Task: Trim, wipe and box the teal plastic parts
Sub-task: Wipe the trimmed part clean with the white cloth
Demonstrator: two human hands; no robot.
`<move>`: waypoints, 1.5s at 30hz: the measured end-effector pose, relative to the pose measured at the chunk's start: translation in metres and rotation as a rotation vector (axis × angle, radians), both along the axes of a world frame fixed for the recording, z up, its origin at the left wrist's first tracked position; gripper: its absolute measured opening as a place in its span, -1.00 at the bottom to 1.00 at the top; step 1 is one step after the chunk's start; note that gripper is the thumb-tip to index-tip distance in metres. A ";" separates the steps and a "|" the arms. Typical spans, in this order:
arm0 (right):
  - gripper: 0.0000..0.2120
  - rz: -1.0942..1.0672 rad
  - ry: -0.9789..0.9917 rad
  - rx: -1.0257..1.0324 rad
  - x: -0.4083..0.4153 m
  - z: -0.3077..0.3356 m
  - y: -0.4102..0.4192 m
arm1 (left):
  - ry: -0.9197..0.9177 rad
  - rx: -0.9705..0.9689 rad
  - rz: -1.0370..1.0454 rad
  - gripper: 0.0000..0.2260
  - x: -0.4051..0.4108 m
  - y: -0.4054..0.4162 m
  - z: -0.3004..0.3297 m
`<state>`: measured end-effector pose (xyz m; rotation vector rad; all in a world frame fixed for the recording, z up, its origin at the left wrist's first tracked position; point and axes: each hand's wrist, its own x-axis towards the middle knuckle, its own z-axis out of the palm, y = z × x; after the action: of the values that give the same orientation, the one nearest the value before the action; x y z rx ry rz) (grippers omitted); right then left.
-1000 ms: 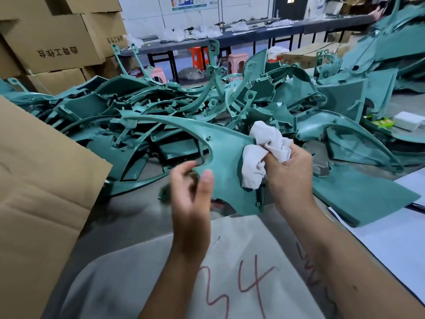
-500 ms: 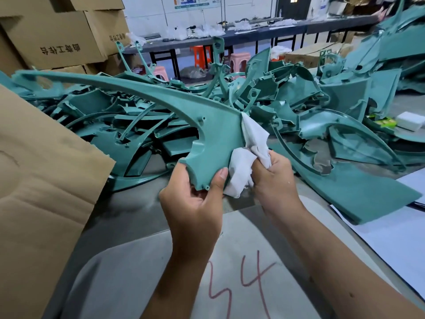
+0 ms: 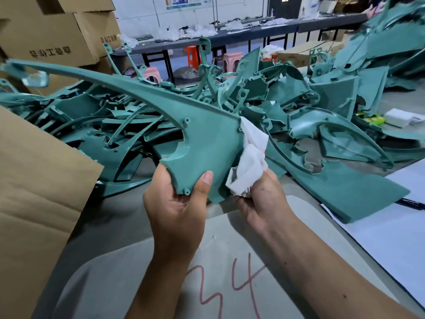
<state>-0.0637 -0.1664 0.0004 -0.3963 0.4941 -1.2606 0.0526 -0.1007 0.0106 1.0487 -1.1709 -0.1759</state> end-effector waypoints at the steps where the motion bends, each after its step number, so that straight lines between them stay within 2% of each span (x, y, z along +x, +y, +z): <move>1: -0.71 -0.054 0.039 0.032 -0.001 0.001 -0.002 | 0.025 0.025 -0.035 -0.77 0.004 0.001 0.000; 3: -0.75 -0.159 0.064 0.088 -0.010 0.003 -0.009 | 0.030 0.079 -0.093 -0.78 0.016 0.004 0.000; 5: -0.78 -0.293 0.118 0.018 -0.023 0.005 -0.020 | -0.033 0.127 -0.114 -0.82 0.027 0.004 0.000; 7: -0.81 -0.347 0.361 -0.104 -0.031 0.007 -0.024 | -0.065 0.162 -0.138 -0.83 0.034 0.003 0.000; 8: -0.82 -0.298 0.496 -0.198 -0.032 0.008 -0.022 | -0.049 0.172 -0.166 -0.82 0.035 0.003 0.001; 11: -0.89 0.042 0.698 -0.593 -0.024 0.007 -0.007 | -0.064 0.234 -0.211 -0.79 0.034 0.004 0.000; 12: -0.86 0.055 0.804 -0.694 -0.022 0.002 -0.006 | -0.088 0.254 -0.190 -0.78 0.035 0.003 0.000; 13: -0.79 -0.005 0.942 -0.740 -0.023 0.000 -0.008 | -0.076 0.275 -0.168 -0.76 0.034 0.001 -0.001; 15: -0.71 -0.218 1.111 -0.725 -0.026 -0.002 -0.016 | 0.116 0.289 -0.191 -0.66 0.033 -0.003 -0.003; 17: -0.66 -0.361 1.038 -0.658 -0.025 0.000 -0.017 | 0.326 0.322 -0.279 -0.62 0.026 -0.006 -0.004; 18: -0.66 -0.404 1.003 -0.633 -0.025 0.000 -0.018 | 0.323 0.347 -0.316 -0.63 0.019 -0.007 -0.007; 23: -0.77 -0.485 1.045 -0.642 -0.023 -0.002 -0.017 | 0.216 0.426 -0.453 -0.86 0.009 -0.004 -0.011; 26: -0.77 -0.423 0.980 -0.636 -0.022 -0.004 -0.013 | 0.121 0.516 -0.474 -0.89 0.033 -0.003 -0.005; 30: -0.84 -0.326 0.930 -0.627 -0.017 -0.008 -0.015 | -0.003 0.583 -0.482 -0.87 0.054 -0.001 -0.005; 32: -0.88 -0.315 0.827 -0.555 -0.017 -0.008 -0.019 | -0.119 0.637 -0.480 -0.87 0.064 0.000 -0.008; 35: -0.73 -0.305 0.687 -0.445 -0.021 -0.006 -0.028 | -0.234 0.700 -0.466 -0.86 0.070 0.001 -0.013; 38: -0.72 -0.293 0.630 -0.412 -0.026 -0.003 -0.032 | -0.277 0.690 -0.475 -0.88 0.066 -0.002 -0.016; 41: -0.68 -0.282 0.475 -0.327 -0.030 0.004 -0.034 | -0.303 0.699 -0.510 -0.87 0.068 -0.007 -0.017; 43: -0.73 -0.301 0.382 -0.318 -0.034 0.008 -0.037 | -0.332 0.708 -0.510 -0.80 0.071 -0.007 -0.020; 45: -0.77 -0.299 0.369 -0.355 -0.038 0.011 -0.038 | -0.341 0.704 -0.489 -0.78 0.074 -0.007 -0.022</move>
<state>-0.1016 -0.2046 0.0112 -0.8898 0.6597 -1.5794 0.1261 -0.1081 -0.0111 1.4143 -1.7268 -0.8697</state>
